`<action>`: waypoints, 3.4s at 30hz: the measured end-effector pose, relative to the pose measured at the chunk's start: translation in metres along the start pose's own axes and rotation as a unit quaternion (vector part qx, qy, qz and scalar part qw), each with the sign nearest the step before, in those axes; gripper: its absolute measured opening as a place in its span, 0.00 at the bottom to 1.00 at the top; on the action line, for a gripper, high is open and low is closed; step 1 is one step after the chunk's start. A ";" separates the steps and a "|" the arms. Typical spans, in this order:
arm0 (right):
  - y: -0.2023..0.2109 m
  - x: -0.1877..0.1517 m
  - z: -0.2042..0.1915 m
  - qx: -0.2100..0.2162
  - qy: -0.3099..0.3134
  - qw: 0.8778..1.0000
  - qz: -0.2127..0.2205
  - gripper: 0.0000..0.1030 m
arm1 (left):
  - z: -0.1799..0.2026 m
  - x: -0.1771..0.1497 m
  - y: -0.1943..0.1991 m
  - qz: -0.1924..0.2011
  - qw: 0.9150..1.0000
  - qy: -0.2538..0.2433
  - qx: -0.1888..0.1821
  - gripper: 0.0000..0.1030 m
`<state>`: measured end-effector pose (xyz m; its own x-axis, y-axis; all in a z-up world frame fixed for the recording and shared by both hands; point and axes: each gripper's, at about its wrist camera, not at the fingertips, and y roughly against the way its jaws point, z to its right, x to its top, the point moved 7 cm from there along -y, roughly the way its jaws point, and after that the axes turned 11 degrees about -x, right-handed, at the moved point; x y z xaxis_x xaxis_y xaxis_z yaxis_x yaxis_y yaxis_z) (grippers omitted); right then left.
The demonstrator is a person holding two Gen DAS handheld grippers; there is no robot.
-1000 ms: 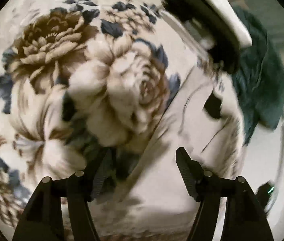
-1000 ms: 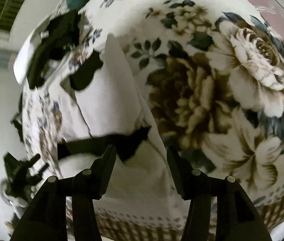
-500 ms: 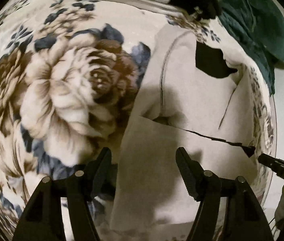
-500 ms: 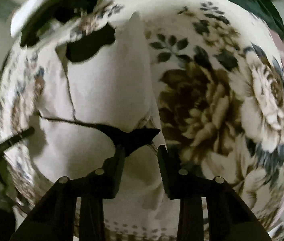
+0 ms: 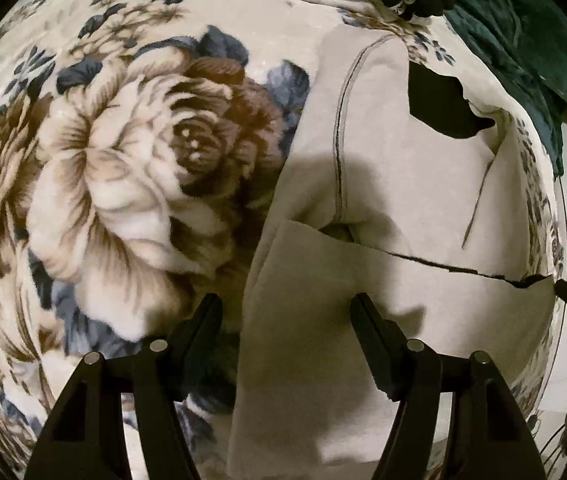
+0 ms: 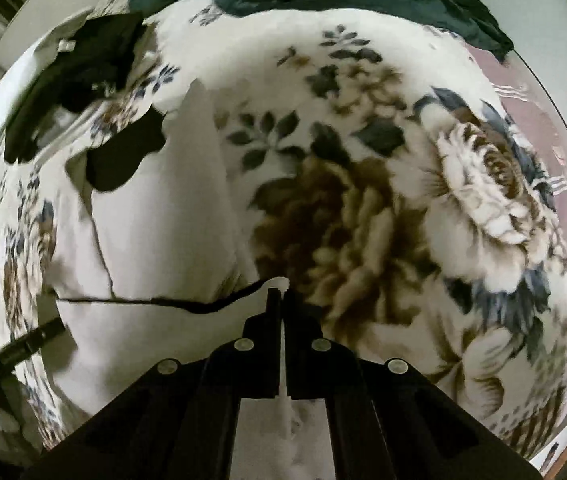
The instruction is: Fold small clothes
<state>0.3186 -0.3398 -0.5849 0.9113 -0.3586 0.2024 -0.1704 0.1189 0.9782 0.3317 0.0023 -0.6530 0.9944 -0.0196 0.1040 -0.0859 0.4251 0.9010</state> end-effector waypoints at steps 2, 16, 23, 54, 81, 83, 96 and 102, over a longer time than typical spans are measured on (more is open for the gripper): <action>-0.005 0.000 0.001 0.000 -0.005 1.000 -0.009 0.01 | -0.002 0.001 -0.002 0.000 1.000 0.012 -0.007 0.63; -0.051 -0.031 -0.004 0.148 -0.081 0.977 -0.129 0.03 | -0.009 0.011 0.020 0.067 0.996 0.038 -0.046 0.05; -0.009 -0.008 -0.016 0.141 -0.066 0.987 -0.043 0.03 | -0.008 0.019 0.040 0.090 0.993 0.056 -0.055 0.05; -0.093 0.169 -0.102 0.094 0.017 0.993 -0.069 0.51 | 0.054 0.192 -0.063 -0.032 0.997 -0.067 -0.033 0.58; 0.023 -0.059 -0.045 0.160 0.054 0.983 -0.068 0.05 | 0.018 -0.050 0.061 0.024 0.972 0.138 -0.189 0.16; 0.008 -0.087 -0.039 0.150 0.069 0.981 -0.105 0.09 | 0.001 -0.078 0.056 0.004 0.966 0.173 -0.191 0.24; 0.018 -0.085 0.018 0.122 -0.005 0.985 -0.119 0.53 | -0.014 -0.057 0.108 0.065 0.973 0.166 -0.148 0.62; 0.017 -0.035 -0.037 0.245 -0.038 0.962 -0.110 0.53 | 0.032 0.008 0.058 0.051 0.984 0.069 -0.156 0.62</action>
<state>0.2977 -0.2914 -0.5768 0.9188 -0.3936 -0.0284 -0.1489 -0.4125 0.8987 0.3327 -0.0020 -0.5861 0.9824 0.1513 0.1096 -0.1837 0.6759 0.7137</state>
